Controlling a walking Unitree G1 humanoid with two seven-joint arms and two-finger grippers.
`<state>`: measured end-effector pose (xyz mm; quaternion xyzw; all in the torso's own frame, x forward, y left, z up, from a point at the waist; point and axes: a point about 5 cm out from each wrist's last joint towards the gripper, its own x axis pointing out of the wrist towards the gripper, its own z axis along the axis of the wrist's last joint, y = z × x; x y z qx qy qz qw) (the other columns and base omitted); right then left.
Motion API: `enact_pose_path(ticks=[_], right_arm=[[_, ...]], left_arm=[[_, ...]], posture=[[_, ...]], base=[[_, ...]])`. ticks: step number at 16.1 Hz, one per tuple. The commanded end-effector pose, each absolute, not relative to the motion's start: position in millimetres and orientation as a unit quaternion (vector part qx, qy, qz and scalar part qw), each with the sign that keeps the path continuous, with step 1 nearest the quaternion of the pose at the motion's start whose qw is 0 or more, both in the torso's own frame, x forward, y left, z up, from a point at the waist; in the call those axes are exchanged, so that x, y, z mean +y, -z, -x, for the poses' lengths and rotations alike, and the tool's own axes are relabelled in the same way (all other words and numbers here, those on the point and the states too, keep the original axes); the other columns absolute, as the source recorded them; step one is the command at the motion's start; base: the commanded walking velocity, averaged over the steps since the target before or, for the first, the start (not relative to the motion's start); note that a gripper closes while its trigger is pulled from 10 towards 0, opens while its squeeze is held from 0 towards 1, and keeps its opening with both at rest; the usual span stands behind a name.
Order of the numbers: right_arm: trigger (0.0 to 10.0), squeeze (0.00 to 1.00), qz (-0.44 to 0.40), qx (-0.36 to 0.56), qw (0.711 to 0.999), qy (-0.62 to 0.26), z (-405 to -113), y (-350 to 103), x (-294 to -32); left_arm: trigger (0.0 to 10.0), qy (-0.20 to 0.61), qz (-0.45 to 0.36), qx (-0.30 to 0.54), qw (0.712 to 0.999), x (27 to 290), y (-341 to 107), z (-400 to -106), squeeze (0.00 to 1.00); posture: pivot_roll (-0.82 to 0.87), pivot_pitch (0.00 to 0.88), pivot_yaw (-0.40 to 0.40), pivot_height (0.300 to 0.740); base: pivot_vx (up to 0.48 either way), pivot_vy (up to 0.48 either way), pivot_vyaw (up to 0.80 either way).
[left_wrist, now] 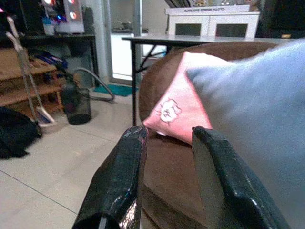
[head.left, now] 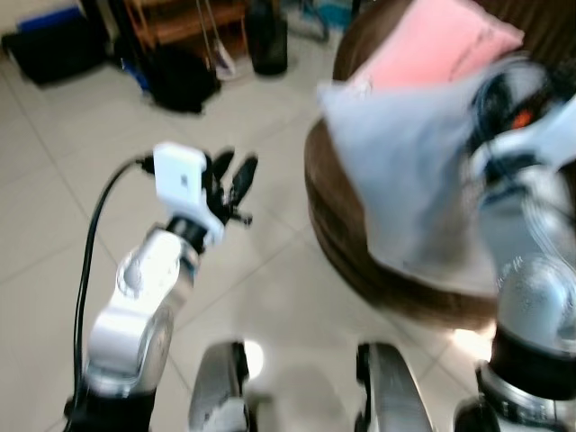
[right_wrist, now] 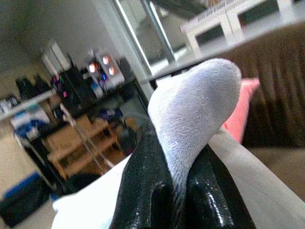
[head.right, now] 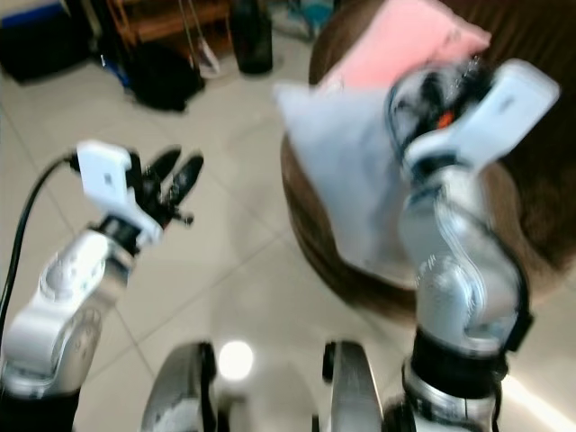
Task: Move the pillow to the sofa from floor
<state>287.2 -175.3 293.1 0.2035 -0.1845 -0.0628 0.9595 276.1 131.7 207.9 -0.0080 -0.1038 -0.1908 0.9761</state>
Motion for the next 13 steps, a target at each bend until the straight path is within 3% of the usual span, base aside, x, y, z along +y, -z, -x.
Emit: enact_pose_path(ticks=[1, 3, 7, 13], right_arm=[[10.0, 0.0, -0.211, -0.25, 0.944, 0.053, -281.1, -326.1, -174.9], [10.0, 0.0, -0.208, -0.28, 0.936, 0.055, -280.7, -344.1, -176.7], [10.0, 0.0, -0.179, -0.204, 0.96, 0.071, -290.7, -302.6, -177.7], [10.0, 0.0, -0.146, -0.164, 0.971, 0.091, -282.2, -261.7, -177.5]], left_arm=[[10.0, 0.193, -0.005, -0.113, 0.975, 130.6, -213.4, -278.4, 0.0], [10.0, 0.191, 0.004, -0.106, 0.976, 130.5, -211.2, -277.8, 0.0], [10.0, 0.176, -0.031, -0.119, 0.977, 134.9, -210.4, -271.1, 0.0], [10.0, 0.173, -0.046, -0.124, 0.976, 134.0, -212.3, -274.6, 0.0]], posture=[[-0.04, 0.041, 0.048, 0.676], [-0.04, 0.051, 0.036, 0.696], [-0.02, 0.071, 0.018, 0.74], [-0.02, 0.059, 0.043, 0.74]], base=[[0.0, 0.0, 0.0], [0.0, 0.0, 0.0], [0.0, 0.0, 0.0], [0.0, 0.0, 0.0]])
